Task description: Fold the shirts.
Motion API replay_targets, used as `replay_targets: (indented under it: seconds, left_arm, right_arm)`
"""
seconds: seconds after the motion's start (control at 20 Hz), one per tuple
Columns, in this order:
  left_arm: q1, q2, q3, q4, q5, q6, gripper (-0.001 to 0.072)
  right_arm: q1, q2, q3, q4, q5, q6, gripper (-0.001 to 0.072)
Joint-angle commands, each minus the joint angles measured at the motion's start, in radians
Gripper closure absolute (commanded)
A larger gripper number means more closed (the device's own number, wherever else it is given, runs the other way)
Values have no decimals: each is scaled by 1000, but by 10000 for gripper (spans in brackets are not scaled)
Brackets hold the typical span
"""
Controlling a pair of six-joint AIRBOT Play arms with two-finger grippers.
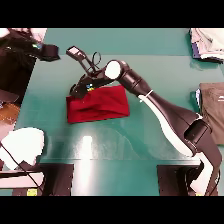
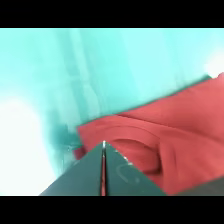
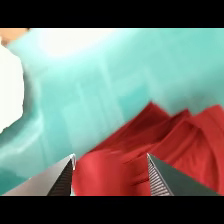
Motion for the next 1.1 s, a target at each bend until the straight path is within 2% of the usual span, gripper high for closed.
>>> replay_targets:
  seconds: [0.0, 0.2, 0.3, 0.4, 0.45, 0.5, 0.55, 0.65, 0.75, 0.85, 1.05]
  left_arm:
    - [44, 55, 0, 6, -39, 0, 683]
    - [44, 55, -42, -15, -113, 1, 683]
    - [44, 55, -105, -33, -113, 22, 684]
    - [44, 55, -156, -64, -103, 31, 683]
    - [44, 55, -171, -84, -94, 45, 684]
    - [44, 55, -178, -99, -85, 52, 684]
    - [44, 55, -178, -114, -76, 52, 683]
    - [44, 55, -178, -135, -55, 52, 684]
    - [44, 55, -178, -146, -48, 53, 683]
    - [44, 55, -178, -145, -52, 56, 684]
    - [44, 55, -178, -146, -53, 71, 684]
  right_arm:
    - [-41, 67, -93, -10, 12, -12, 177]
    - [-254, 220, -264, -10, 307, 90, 179]
    - [-362, 279, -371, -8, 355, 130, 179]
    - [-460, 324, -498, -6, 337, 171, 176]
    - [-505, 335, -560, 3, 330, 184, 146]
    - [-540, 335, -612, 20, 329, 193, 5]
    - [-575, 329, -667, 56, 327, 193, -7]
    - [-612, 296, -753, 164, 292, 191, -4]
    - [-617, 250, -808, 287, 244, 135, 46]
    - [-595, 196, -808, 380, 213, 93, 133]
    - [-503, 84, -682, 420, 185, 92, 135]
